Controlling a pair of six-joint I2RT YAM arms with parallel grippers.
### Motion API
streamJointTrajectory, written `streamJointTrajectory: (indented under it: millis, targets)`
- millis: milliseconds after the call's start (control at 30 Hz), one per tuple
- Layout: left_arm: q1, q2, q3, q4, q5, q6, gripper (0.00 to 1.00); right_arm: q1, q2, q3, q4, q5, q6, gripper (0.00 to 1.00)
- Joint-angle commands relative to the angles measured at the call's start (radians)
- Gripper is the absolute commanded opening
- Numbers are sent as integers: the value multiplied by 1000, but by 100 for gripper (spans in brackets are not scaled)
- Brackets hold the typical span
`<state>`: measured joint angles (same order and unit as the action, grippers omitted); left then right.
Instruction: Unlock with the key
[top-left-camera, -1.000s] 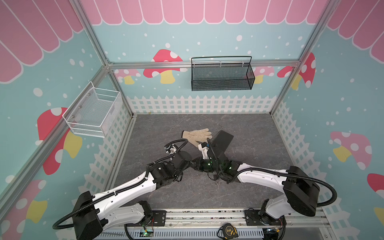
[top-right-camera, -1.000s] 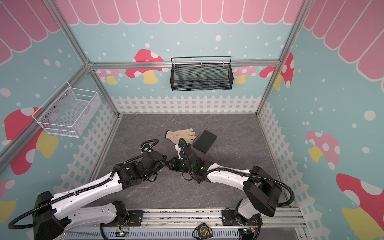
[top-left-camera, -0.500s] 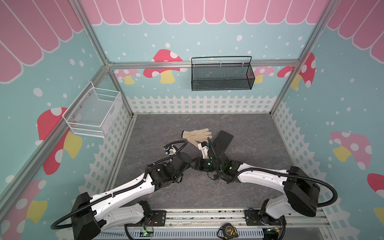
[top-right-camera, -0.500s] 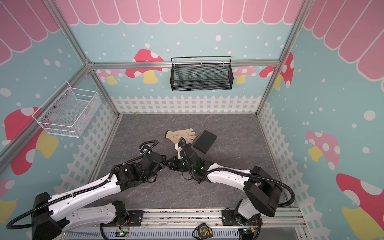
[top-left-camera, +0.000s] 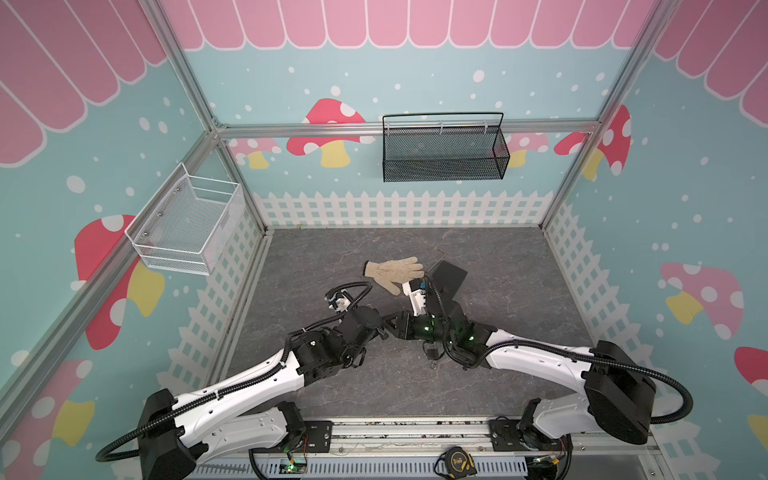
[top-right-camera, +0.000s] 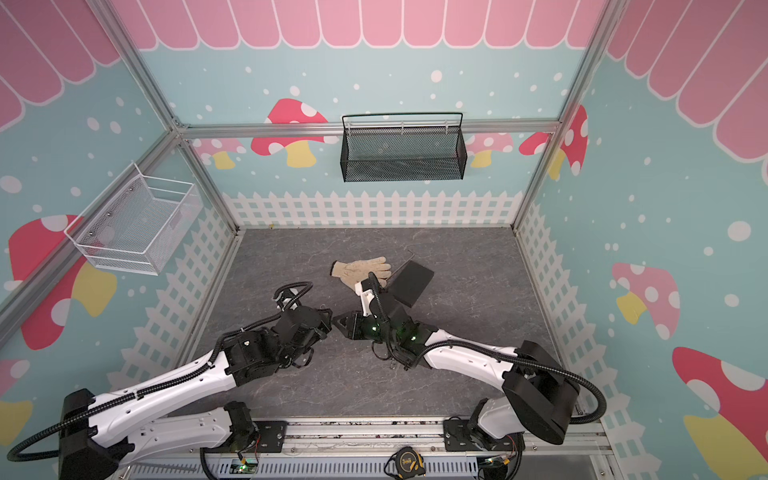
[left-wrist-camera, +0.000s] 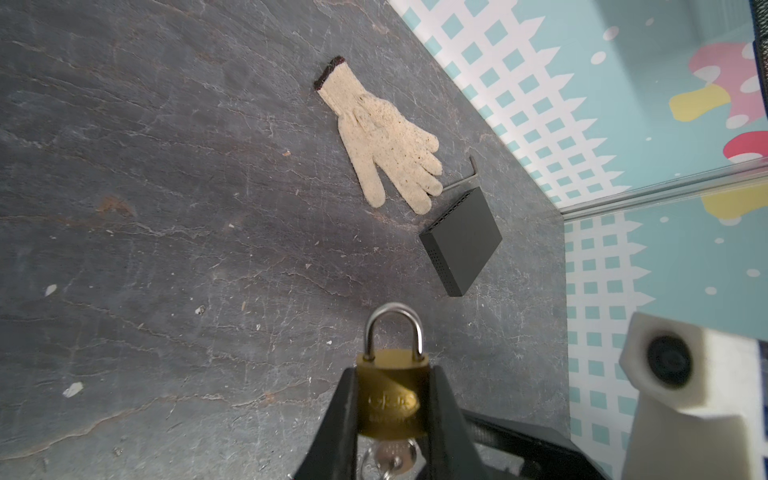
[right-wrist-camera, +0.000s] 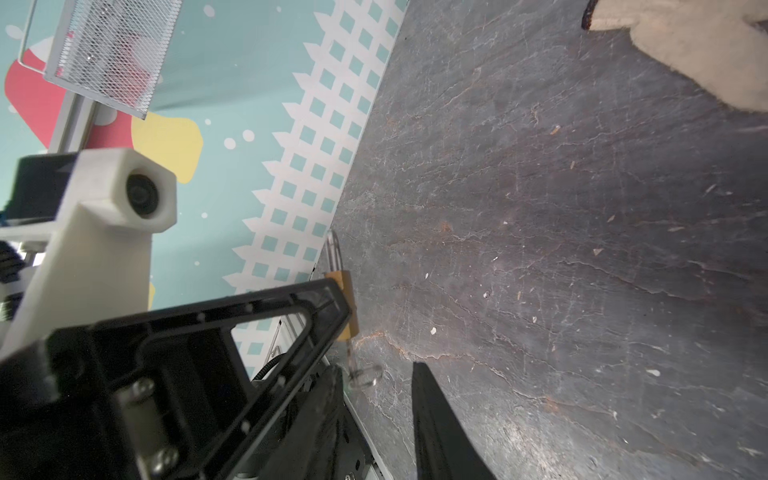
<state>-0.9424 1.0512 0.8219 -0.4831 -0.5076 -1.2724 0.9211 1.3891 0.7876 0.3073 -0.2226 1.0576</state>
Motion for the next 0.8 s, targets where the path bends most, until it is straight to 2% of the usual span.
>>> streamJointTrajectory:
  millis: [0,133,233,667,767]
  targets:
    - [7,-12,22,30,-33,-16,0,-15,-30,-41,25,-33,-23,28]
    - [7,-11,17,37,-34,-21,0,-19,-6,-28,97,-118,-5,25]
    - [7,-17,13,36,-37,-25,0,-19,-13,-43,105,-92,-5,20]
    - [8,-22,16,47,-20,-27,0,-18,42,-25,118,-77,-4,14]
    - [8,-22,15,47,-17,-25,0,-18,49,-21,138,-81,-10,8]
